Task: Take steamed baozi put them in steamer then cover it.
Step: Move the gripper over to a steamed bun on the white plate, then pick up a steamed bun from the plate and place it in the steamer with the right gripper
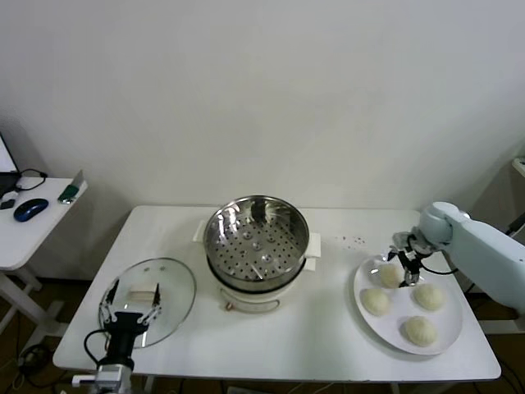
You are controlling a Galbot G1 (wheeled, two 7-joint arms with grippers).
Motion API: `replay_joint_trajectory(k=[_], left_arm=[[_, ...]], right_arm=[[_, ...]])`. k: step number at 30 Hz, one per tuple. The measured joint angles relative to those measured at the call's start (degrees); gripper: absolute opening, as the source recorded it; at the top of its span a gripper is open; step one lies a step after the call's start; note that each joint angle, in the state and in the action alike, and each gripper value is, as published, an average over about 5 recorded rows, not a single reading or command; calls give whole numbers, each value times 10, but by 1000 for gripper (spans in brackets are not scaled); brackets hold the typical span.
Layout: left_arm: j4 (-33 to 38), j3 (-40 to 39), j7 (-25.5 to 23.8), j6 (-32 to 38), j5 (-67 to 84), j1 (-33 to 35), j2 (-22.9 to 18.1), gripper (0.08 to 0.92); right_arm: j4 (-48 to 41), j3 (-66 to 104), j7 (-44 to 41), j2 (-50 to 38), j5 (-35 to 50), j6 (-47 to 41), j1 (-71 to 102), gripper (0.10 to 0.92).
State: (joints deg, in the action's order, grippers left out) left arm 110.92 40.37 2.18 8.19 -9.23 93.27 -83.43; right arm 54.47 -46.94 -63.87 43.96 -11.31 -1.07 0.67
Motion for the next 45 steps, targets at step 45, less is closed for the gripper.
replay_joint_trajectory(k=[45], left_arm=[[-5,-1,1,8,5,22,-4,823]], right_arm=[[62,-219,-60,182,37,265,-351,662]])
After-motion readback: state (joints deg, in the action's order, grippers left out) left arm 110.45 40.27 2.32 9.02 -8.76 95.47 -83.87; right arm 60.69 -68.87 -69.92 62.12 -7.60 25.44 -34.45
